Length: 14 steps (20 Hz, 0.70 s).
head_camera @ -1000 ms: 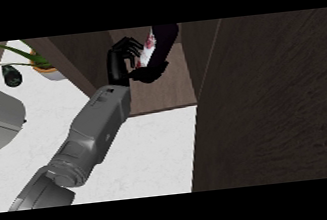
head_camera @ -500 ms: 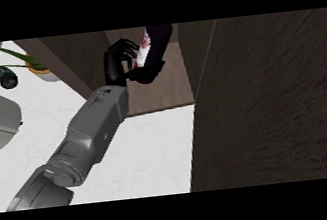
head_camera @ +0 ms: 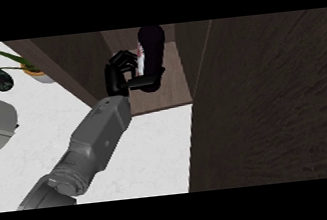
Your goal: Pick up the wine, place it into the cabinet and close the cabinet
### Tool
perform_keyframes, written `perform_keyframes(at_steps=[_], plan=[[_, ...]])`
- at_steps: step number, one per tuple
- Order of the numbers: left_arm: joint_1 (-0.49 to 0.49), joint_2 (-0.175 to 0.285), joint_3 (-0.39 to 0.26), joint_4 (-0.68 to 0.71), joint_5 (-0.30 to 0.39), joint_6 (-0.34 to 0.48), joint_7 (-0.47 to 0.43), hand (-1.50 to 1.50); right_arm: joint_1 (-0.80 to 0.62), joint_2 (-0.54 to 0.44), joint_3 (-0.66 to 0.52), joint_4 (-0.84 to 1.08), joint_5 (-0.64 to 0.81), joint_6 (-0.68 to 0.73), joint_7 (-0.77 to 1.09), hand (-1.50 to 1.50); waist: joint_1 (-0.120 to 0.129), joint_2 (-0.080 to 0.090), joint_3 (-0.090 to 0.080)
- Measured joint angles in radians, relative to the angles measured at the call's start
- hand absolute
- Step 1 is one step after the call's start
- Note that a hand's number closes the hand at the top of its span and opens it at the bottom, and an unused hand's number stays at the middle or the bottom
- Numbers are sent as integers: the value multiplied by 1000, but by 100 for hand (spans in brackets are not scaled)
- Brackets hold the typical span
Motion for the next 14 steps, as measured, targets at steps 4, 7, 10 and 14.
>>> perform_keyframes(at_steps=[4,7,10,14], plan=[[42,-2,8,-4,21,-50,-10,150,8,10,4,1,-3,2,-7,-150,-12,-2,0],[67,-3,10,-10,35,-71,-31,150,6,17,14,1,-5,3,-9,-150,-25,-2,0],[95,-4,7,-10,49,-100,-34,150,4,20,19,3,-7,7,-11,-150,-31,-3,-1],[138,-4,-4,-9,64,-124,-48,150,0,23,11,5,-16,10,-15,-150,-43,-4,-1]])
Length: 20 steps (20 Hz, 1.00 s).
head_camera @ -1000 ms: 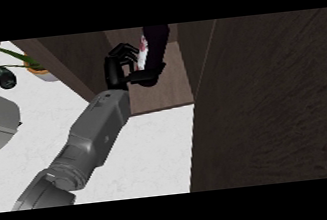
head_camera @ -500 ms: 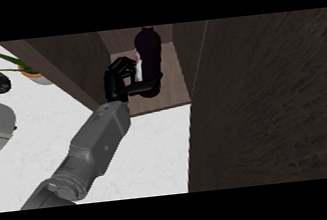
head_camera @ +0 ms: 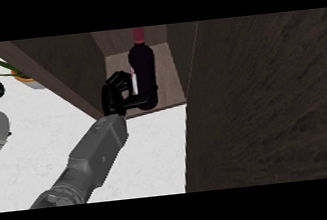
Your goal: Pick up the wine, place it into the cabinet and close the cabinet
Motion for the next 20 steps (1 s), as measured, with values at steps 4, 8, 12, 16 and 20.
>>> perform_keyframes(at_steps=[4,8,12,16,20], plan=[[21,0,-14,1,9,2,-4,150,3,5,3,6,-9,7,-5,-150,-9,1,0],[43,0,-33,-3,18,21,-11,150,6,11,1,10,-25,13,-13,-150,-19,1,-1],[40,0,-45,-13,29,47,-14,150,2,17,8,13,-26,12,-13,-150,-27,3,-2],[14,0,-56,-26,42,70,0,150,7,27,13,14,-30,8,-16,-150,-30,3,-1],[-17,0,-66,-37,57,92,17,150,13,24,-2,18,-37,13,-22,-150,-31,5,-1]])
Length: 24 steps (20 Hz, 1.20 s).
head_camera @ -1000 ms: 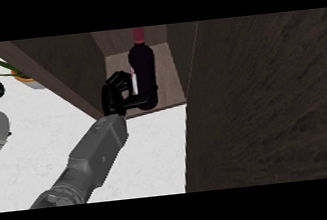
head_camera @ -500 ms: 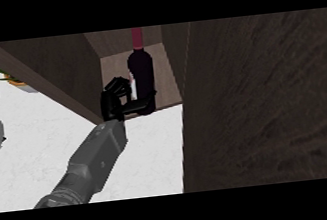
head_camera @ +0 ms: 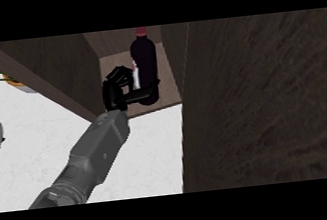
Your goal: Pick up the wine, place it into the cabinet and close the cabinet
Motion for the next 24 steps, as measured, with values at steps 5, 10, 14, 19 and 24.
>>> perform_keyframes(at_steps=[5,10,14,19,24], plan=[[-35,0,-11,-7,18,32,16,150,11,-5,-9,-1,-8,12,-6,-150,3,0,1],[-84,0,-15,-5,32,65,39,150,20,-12,-24,1,-13,19,-13,-150,11,1,2],[-127,0,-19,4,38,91,64,150,35,-16,-33,-2,-16,28,-16,-150,15,2,3],[-162,0,-11,19,51,102,100,150,45,-21,-48,2,-20,43,-27,-150,24,6,3],[-203,0,-1,42,58,114,144,150,48,-25,-65,3,-25,47,-34,-150,35,8,3]])
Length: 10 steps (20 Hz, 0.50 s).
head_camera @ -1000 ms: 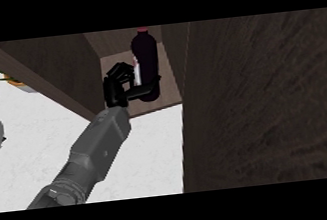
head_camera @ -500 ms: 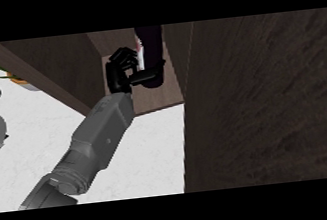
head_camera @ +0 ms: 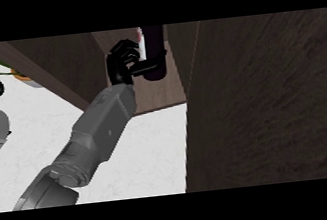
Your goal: Pick up the wine, place it into the cabinet and close the cabinet
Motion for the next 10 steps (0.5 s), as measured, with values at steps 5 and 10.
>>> perform_keyframes(at_steps=[5,10], plan=[[-16,12,-7,28,-13,16,8,150,12,-2,-1,-2,-2,8,-1,-150,3,3,0],[-32,49,-76,64,-88,97,6,150,4,3,3,0,-3,7,-3,-150,1,9,1]])
